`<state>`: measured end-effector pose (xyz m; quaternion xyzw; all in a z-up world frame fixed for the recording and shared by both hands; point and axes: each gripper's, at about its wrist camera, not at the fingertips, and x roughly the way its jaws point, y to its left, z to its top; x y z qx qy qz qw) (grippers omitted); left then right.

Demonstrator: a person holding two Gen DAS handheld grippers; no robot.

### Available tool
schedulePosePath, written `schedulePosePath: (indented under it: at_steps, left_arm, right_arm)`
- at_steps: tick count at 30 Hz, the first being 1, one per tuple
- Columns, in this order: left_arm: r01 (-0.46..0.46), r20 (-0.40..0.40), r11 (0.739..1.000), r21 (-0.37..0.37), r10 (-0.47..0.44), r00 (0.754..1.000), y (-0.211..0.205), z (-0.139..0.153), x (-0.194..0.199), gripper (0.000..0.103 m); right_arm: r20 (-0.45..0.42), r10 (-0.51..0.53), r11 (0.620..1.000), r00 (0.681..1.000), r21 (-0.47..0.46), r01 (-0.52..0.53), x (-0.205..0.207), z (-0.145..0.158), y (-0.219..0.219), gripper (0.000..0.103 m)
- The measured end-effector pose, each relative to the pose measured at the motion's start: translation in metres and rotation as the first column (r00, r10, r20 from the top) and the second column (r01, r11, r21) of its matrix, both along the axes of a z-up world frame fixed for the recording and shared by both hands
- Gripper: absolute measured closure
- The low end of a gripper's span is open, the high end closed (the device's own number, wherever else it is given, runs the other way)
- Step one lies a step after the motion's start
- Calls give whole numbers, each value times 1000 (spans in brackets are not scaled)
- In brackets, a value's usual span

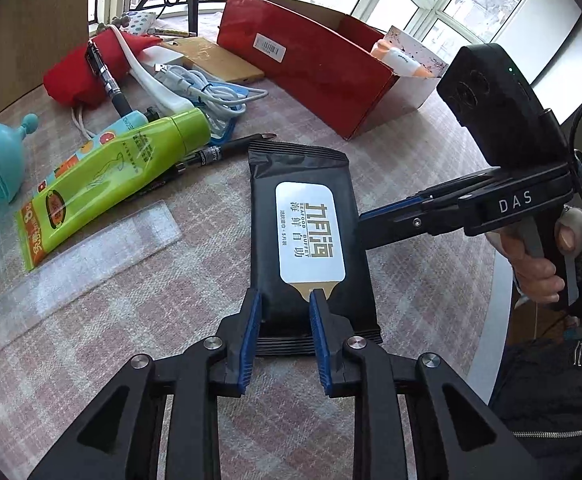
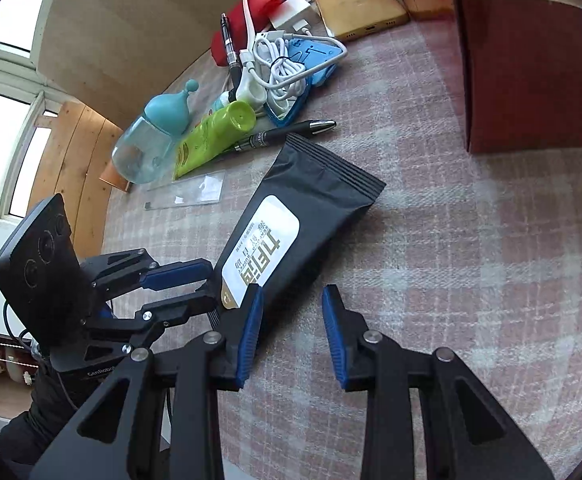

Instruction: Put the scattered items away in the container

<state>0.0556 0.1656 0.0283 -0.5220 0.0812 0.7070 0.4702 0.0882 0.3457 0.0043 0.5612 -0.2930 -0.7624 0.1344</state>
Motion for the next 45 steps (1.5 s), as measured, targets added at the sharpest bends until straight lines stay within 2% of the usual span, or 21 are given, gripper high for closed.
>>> schedulePosePath:
  at_steps: [2, 4, 6, 7, 8, 11, 15, 20, 26, 30, 32, 35, 40, 45]
  left_arm:
    - [16, 37, 999, 32, -17, 999, 2, -1, 2, 70]
    - [36, 63, 998, 60, -40, 997, 5, -2, 6, 69]
    - [59, 73, 996, 74, -64, 995, 9, -3, 12, 69]
    - [69, 73, 995, 78, -75, 995, 11, -3, 16, 69]
    - [75, 74, 994, 83, -82, 994, 12, -4, 19, 69]
    - [83, 75, 993, 86, -89, 993, 11, -5, 24, 69]
    - [70, 71, 994, 88, -77, 995, 4, -2, 26, 69]
    - [50, 7, 993, 102, -51, 999, -9, 25, 29, 69]
    - [35, -105, 992, 124, -22, 994, -4, 78, 15, 69]
    - [55, -176, 989, 138, -30, 984, 14, 113, 5, 69]
    - [69, -199, 986, 149, -38, 979, 25, 129, -3, 69]
    - [85, -230, 986, 146, -49, 972, 53, 140, -9, 69]
    - [111, -222, 983, 149, -76, 972, 106, 136, -28, 69]
    - [140, -227, 982, 125, -109, 968, 130, 138, -25, 69]
  right_arm:
    - [-20, -34, 999, 999, -42, 33, 1, -1, 0, 61]
    - [-23, -60, 995, 998, -82, 58, 1, -3, 0, 61]
    - [-18, -65, 989, 998, -133, 62, 3, -3, -1, 67]
    - [-16, -53, 986, 998, -160, 50, 3, -3, -4, 80]
    - [-16, -40, 985, 999, -170, 36, 4, -1, -8, 87]
    - [-41, 1, 999, 999, -42, -2, 3, 14, -22, 91]
    - [-62, 45, 996, 997, 83, -39, 2, 30, -36, 91]
    - [-90, 80, 989, 993, 132, -68, 8, 57, -30, 92]
    - [-209, 40, 983, 977, 181, -2, 20, 122, 13, 92]
    - [-288, -11, 962, 958, 258, 89, 22, 167, 58, 92]
    - [-312, -41, 939, 949, 311, 143, 25, 184, 89, 92]
    - [-326, -70, 877, 943, 430, 214, 26, 200, 131, 92]
    - [-274, -123, 841, 954, 481, 247, 5, 187, 193, 92]
    - [-166, -122, 851, 979, 490, 189, -33, 138, 216, 92]
